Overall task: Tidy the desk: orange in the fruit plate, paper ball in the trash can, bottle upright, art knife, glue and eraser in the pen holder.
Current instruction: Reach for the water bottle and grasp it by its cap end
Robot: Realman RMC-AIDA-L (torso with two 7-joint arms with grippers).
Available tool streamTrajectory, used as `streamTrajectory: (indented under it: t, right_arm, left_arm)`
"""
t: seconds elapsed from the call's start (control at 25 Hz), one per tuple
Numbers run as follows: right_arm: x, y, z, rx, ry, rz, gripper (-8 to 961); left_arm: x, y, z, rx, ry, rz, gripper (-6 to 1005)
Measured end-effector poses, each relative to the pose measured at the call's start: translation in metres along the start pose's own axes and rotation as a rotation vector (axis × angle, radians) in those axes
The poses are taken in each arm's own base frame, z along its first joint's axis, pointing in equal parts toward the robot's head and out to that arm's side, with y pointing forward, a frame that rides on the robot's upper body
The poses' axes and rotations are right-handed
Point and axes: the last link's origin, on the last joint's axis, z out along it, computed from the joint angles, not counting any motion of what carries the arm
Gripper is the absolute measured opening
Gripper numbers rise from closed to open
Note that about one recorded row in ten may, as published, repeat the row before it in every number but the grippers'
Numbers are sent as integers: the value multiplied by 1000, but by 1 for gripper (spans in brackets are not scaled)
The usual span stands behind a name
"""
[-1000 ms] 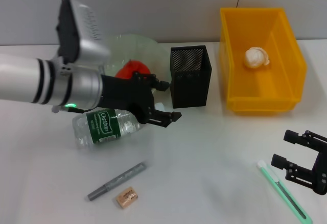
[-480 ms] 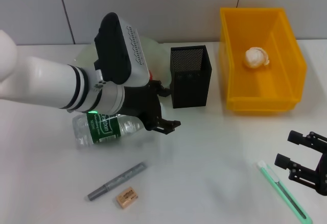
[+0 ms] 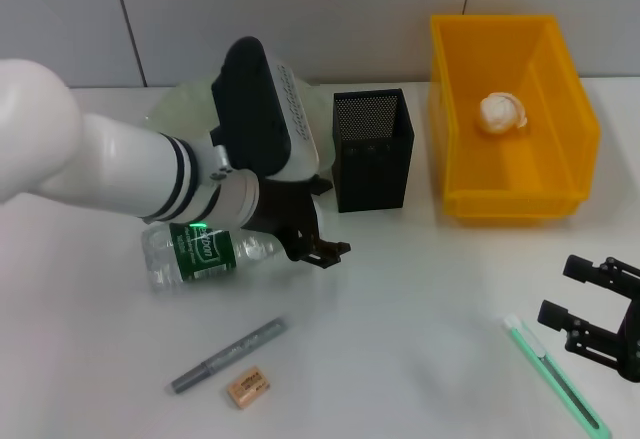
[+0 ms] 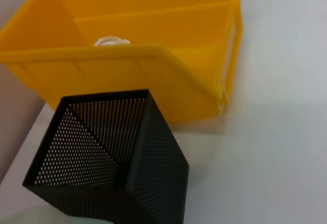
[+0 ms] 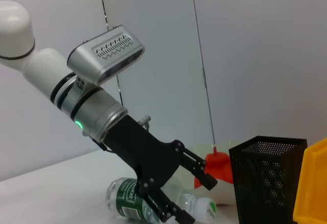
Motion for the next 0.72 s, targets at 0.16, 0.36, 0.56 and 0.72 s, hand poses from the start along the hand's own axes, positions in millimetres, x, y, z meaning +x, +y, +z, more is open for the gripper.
streamTrajectory:
  t: [0.16,0.36,0.56,0.72]
  right_arm:
    - [-1,0,1,-1,-1,-2,695]
    - [-1,-1,1,-2,-1,-3,695]
    - [-2,-1,1,0,-3,-4,695]
    - [-2,-2,1,7,-7,-4,695]
  left_arm:
    - [0,2,3,11,-20,8,814]
    - [1,4,6,16,-31,15,814]
    - [1,3,7,29,-30,14,814]
    - [0,2,7,32,-31,14,814]
